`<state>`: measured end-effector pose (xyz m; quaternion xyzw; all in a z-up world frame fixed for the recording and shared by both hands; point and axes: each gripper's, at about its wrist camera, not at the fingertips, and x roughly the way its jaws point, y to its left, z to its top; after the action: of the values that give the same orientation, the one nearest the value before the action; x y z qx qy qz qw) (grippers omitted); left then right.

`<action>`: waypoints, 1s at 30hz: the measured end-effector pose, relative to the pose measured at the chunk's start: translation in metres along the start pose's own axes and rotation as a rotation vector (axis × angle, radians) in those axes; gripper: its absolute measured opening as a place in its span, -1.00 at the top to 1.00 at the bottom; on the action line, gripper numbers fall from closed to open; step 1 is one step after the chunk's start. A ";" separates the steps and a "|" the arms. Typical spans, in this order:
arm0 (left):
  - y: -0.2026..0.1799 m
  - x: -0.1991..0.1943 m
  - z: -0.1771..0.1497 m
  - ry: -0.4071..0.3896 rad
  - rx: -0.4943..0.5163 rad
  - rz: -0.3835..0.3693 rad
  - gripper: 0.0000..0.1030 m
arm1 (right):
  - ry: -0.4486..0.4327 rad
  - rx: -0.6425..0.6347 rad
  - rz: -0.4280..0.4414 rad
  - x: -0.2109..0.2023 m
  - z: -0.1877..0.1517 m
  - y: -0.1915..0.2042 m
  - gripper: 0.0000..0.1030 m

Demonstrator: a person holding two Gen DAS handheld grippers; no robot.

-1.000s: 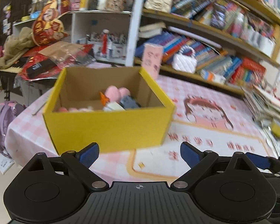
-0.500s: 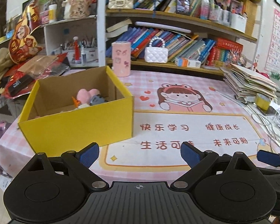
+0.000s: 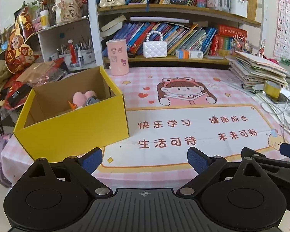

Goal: Organize objects
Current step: 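Withdraw both open grippers from the box back over the empty table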

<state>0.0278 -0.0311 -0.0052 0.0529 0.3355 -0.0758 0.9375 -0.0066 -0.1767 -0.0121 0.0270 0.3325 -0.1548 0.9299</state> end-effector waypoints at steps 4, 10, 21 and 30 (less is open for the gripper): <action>-0.001 0.000 -0.001 0.003 0.000 0.016 -0.89 | 0.002 -0.002 -0.011 0.001 0.000 0.000 -0.51; 0.001 0.001 -0.001 0.010 -0.009 0.023 -0.92 | 0.002 -0.006 -0.030 0.003 0.000 -0.001 -0.61; 0.004 0.003 -0.002 0.021 -0.006 0.067 -1.00 | -0.005 -0.012 -0.091 0.003 0.000 0.002 -0.99; 0.009 0.003 -0.003 0.027 -0.006 0.087 -1.00 | 0.000 -0.024 -0.087 0.004 0.001 0.007 -1.00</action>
<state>0.0297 -0.0225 -0.0093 0.0657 0.3459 -0.0330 0.9354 -0.0013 -0.1707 -0.0143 0.0014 0.3352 -0.1912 0.9226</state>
